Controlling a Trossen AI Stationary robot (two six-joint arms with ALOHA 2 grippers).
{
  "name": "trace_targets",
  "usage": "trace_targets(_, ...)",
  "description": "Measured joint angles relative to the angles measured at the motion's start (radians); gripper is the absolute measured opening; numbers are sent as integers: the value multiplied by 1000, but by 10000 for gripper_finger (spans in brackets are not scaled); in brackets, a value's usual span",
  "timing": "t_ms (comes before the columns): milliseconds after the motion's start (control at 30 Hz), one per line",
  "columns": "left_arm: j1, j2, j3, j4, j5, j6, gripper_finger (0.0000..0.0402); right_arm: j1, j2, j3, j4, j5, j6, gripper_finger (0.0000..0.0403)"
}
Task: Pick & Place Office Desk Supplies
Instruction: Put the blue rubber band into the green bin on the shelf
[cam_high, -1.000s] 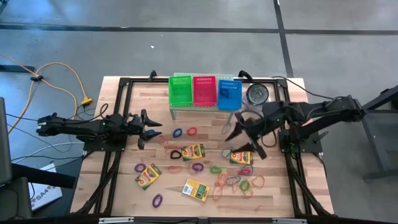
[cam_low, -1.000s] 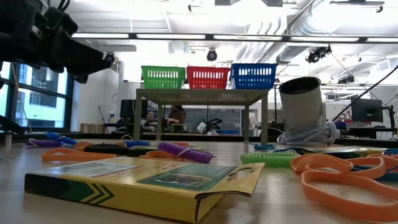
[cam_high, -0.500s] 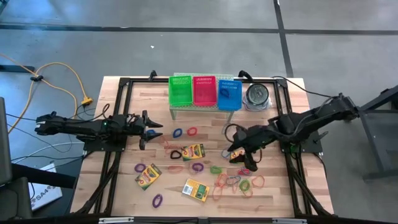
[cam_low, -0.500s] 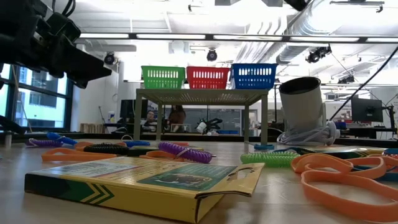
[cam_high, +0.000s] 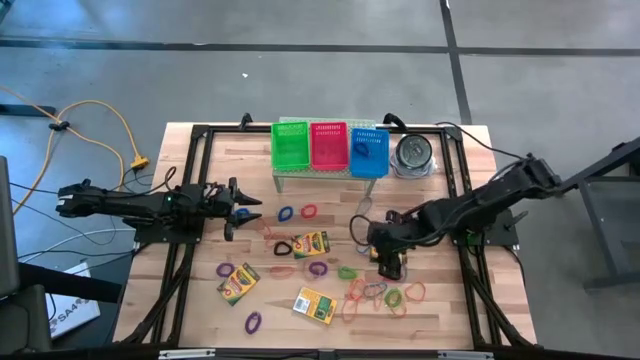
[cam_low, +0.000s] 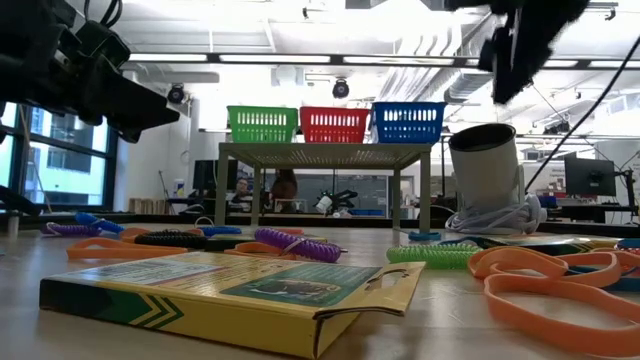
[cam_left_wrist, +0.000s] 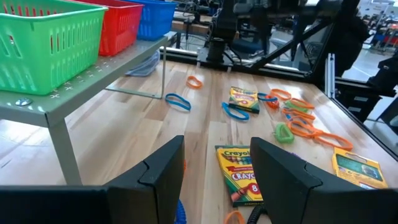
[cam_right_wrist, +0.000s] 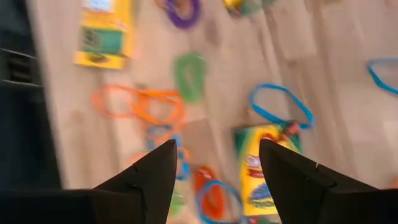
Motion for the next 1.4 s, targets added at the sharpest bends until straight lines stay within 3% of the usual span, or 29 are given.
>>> trace_targets(167, 0, 0, 0, 0, 0, 0, 179, -19, 84, 0, -6, 115, 81, 217)
trace_targets(300, 0, 0, 0, 0, 0, 0, 179, -70, 145, 0, -20, 114, 106, 217)
trace_targets(800, 0, 0, 0, 0, 0, 0, 179, -125, 350, 0, 19, 106, -338, 213)
trace_targets(1167, 0, 0, 0, 0, 2, 0, 179, -128, 357, 0, 84, 136, -397, 166)
trace_targets(1400, 0, 0, 0, 0, 3, 0, 179, -128, 358, 0, 98, 138, -422, 162)
